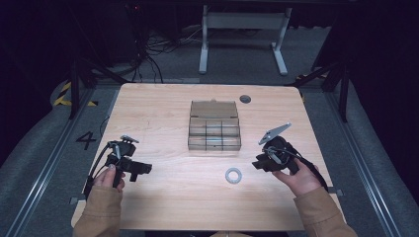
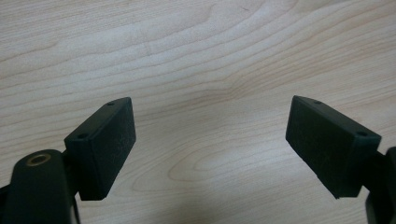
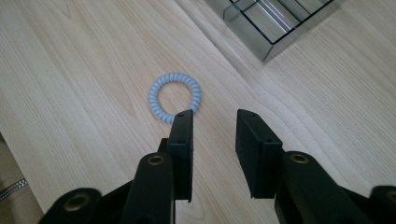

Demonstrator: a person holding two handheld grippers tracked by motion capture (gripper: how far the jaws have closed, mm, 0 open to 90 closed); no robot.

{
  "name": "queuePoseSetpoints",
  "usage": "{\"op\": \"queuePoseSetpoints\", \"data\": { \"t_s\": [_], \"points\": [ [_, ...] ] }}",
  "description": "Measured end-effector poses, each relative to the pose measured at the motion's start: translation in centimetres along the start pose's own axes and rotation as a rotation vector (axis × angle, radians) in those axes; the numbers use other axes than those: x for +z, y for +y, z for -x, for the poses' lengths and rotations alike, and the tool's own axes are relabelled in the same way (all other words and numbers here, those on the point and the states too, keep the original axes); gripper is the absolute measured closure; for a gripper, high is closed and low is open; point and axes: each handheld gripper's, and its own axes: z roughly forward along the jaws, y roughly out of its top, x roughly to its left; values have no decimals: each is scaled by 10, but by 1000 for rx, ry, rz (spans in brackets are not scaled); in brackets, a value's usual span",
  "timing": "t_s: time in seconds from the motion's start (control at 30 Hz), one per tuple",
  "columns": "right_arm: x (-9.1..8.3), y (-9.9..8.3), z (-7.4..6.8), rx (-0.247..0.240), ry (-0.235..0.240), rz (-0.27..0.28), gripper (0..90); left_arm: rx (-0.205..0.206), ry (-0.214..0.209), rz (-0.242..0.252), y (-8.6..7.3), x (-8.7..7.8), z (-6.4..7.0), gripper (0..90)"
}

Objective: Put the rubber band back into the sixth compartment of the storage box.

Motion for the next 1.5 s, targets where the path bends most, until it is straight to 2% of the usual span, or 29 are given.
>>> {"op": "queuePoseSetpoints", "data": {
  "t_s": [0.57, 0.8, 0.97, 1.1, 1.27, 1.5],
  "points": [
    [26, 9, -8, -22, -5, -2, 610, -5, 8, 2, -4, -3, -1, 166],
    [41, 11, -12, -49, 2, -19, 643, -10, 7, -1, -4, -3, -1, 166],
    [52, 12, -14, -48, 7, -34, 658, -10, 5, -5, -4, -3, -1, 166],
    [66, 12, -16, -64, 8, -53, 702, -9, 7, -7, -4, -2, 0, 166],
    [78, 12, -14, -52, 4, -82, 717, -9, 8, -7, -4, -2, 0, 166],
    [87, 12, -11, -38, 8, -93, 723, -4, 8, -9, -3, -2, 0, 166]
  ]
}}
